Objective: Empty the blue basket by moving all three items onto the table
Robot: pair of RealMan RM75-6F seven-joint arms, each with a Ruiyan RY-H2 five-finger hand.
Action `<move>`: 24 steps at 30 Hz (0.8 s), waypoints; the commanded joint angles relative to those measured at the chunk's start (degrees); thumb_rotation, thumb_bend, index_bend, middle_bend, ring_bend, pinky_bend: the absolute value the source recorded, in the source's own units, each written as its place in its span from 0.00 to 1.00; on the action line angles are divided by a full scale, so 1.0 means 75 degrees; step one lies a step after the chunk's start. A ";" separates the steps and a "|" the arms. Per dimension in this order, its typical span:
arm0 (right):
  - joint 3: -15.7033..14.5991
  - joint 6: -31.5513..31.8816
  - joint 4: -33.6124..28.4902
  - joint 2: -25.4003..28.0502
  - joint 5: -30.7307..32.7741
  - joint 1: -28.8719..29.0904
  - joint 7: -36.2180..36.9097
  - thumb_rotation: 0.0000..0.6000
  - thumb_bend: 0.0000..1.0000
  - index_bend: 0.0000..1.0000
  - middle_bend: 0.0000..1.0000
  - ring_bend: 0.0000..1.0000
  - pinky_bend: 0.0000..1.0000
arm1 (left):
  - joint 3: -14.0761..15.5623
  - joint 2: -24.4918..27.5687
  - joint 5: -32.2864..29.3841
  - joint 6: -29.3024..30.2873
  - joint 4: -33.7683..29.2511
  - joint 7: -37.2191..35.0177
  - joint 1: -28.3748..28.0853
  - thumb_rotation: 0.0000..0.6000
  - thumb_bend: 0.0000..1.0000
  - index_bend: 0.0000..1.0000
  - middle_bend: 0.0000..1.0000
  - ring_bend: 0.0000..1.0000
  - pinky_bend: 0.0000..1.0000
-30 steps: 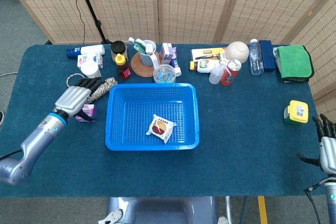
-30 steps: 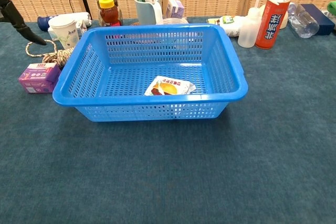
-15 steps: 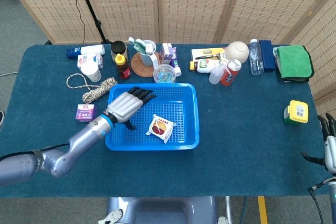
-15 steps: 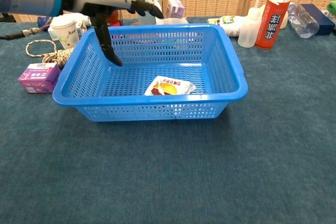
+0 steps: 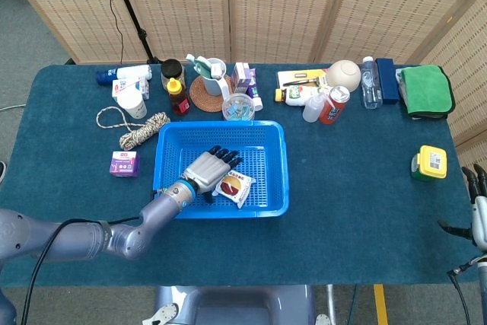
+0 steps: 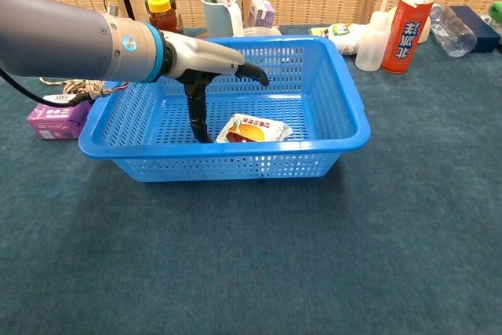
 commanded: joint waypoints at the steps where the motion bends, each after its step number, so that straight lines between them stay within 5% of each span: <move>1: 0.0002 0.0006 -0.0003 0.0000 0.0007 -0.0005 0.0003 1.00 0.00 0.00 0.00 0.00 0.00 | 0.0020 -0.0275 -0.0067 -0.0030 0.0308 -0.0011 -0.0109 1.00 0.00 0.00 0.00 0.00 0.00; 24: 0.0039 -0.0035 0.0054 0.0003 0.0098 0.0002 0.0021 1.00 0.00 0.00 0.00 0.00 0.00 | 0.0231 -0.1188 -0.0126 -0.0028 0.1169 -0.0027 -0.0269 1.00 0.00 0.00 0.00 0.00 0.00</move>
